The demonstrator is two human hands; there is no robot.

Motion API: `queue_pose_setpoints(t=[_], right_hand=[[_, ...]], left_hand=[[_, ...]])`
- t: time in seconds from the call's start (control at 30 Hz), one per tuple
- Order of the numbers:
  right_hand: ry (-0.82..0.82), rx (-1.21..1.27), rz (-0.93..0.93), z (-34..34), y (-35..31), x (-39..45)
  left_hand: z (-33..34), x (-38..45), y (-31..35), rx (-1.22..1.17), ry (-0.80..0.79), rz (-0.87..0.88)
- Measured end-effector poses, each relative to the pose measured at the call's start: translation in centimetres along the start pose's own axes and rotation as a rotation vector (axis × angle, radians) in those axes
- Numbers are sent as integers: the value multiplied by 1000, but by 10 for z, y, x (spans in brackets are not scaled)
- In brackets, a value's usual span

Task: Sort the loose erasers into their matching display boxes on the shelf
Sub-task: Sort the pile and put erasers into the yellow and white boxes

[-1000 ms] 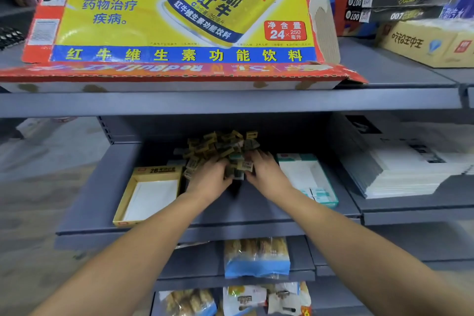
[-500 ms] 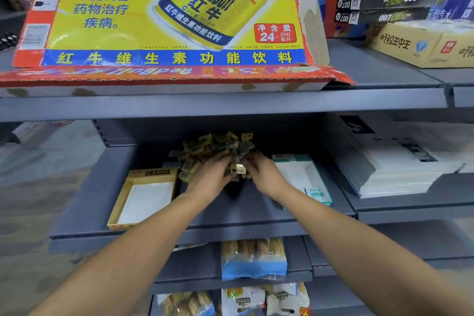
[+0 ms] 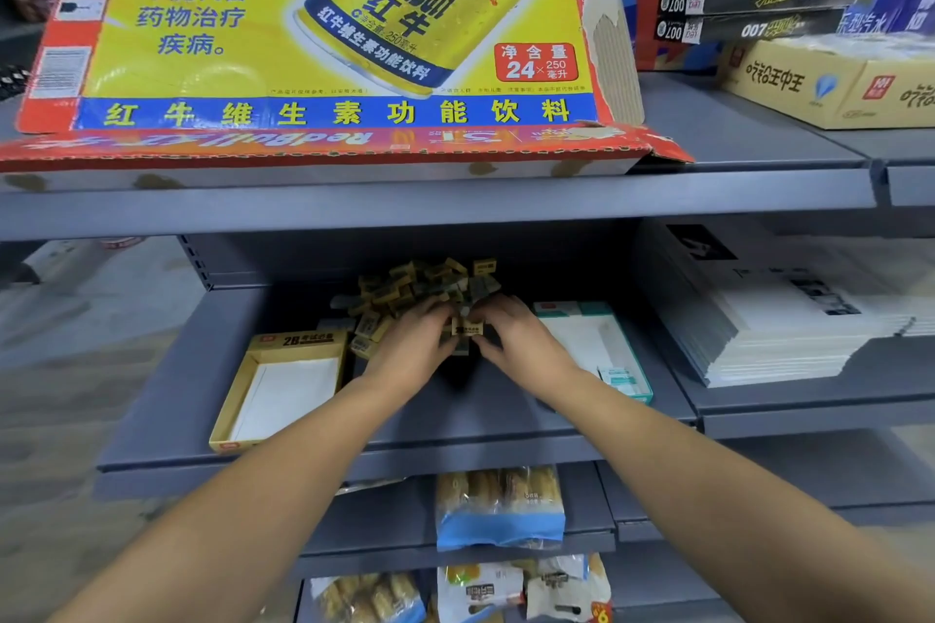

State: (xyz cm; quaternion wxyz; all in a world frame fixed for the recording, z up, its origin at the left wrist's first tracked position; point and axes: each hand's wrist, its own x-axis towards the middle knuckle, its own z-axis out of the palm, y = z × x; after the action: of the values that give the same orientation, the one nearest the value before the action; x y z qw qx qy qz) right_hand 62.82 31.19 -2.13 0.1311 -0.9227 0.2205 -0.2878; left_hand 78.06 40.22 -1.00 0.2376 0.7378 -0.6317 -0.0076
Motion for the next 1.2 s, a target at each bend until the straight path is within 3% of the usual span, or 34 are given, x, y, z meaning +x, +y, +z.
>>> queue_pose_setpoints(t=[0.3, 0.53, 0.83, 1.2], right_hand=[[-29, 92, -31, 16, -23, 24], [-105, 212, -135, 56, -87, 55], [-388, 288, -259, 114, -156, 68], [-575, 270, -302, 132, -170, 71]], left_hand=[[-34, -20, -34, 67, 40, -74], [-80, -86, -91, 99, 201, -331], [-105, -166, -144, 159, 267, -591], [-96, -186, -155, 111, 275, -627]])
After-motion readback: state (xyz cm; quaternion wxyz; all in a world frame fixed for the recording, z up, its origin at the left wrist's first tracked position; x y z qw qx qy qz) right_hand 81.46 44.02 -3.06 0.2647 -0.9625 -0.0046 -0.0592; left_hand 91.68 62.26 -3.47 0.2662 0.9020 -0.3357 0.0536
